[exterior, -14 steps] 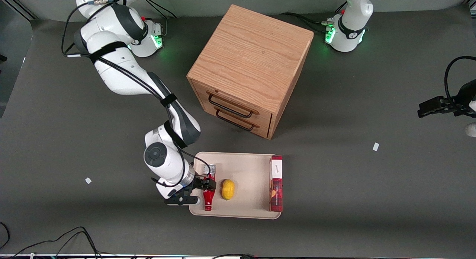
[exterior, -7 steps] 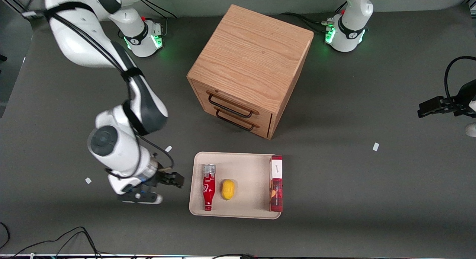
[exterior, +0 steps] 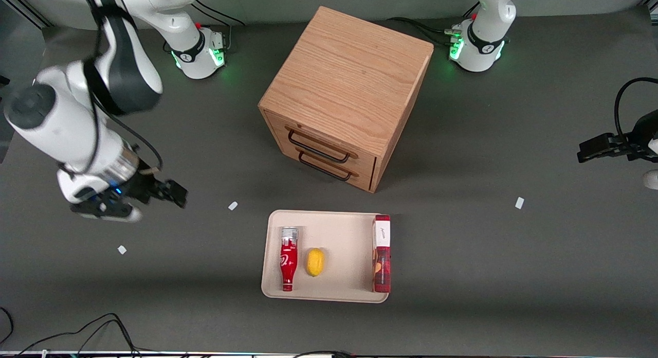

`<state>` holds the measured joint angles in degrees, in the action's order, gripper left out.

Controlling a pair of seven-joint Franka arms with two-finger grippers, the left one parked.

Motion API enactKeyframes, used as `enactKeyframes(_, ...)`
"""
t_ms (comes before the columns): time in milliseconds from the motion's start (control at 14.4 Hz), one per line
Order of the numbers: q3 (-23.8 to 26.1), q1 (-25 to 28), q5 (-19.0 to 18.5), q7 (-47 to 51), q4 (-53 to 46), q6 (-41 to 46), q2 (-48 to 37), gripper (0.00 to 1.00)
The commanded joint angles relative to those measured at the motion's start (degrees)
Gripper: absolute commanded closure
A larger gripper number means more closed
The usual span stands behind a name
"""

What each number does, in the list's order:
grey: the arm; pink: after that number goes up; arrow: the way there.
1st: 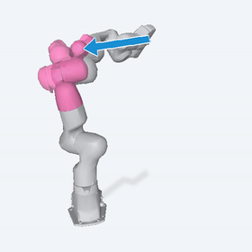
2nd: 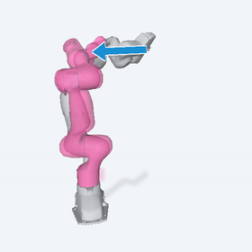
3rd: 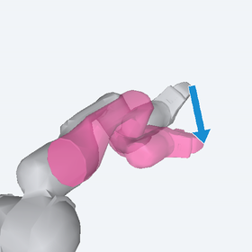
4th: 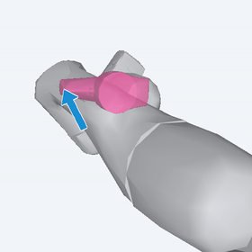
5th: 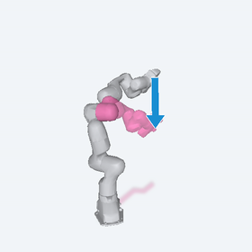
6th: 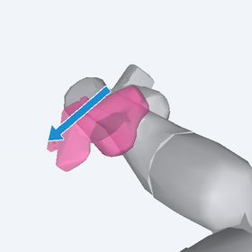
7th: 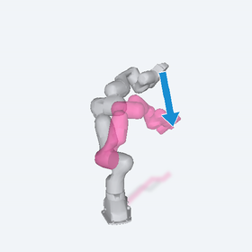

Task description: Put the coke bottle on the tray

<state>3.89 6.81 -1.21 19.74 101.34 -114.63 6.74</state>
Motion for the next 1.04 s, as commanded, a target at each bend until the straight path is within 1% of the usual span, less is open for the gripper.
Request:
enactKeyframes(0, -4.14, 0.31, 1.65, -6.36, 8.42, 3.26, -10.4, 0.0)
enactKeyframes(70, -5.11, 0.4, 1.65, -7.25, 9.48, 4.67, -12.43, 0.0)
enactKeyframes(209, -5.47, 0.23, 1.65, -9.18, 9.84, 8.18, -15.07, 0.0)
enactKeyframes(348, -7.31, 0.4, 1.65, -11.73, 9.49, 11.7, -16.92, 0.0)
enactKeyframes(487, -8.19, 0.4, 1.65, -14.63, 8.27, 14.77, -17.28, 0.0)
enactKeyframes(696, -8.63, 0.4, 1.65, -15.17, 5.1, 20.05, -17.02, 0.0)
enactKeyframes(974, -9.16, 0.49, 1.65, -14.2, 3.6, 21.55, -16.49, 0.0)
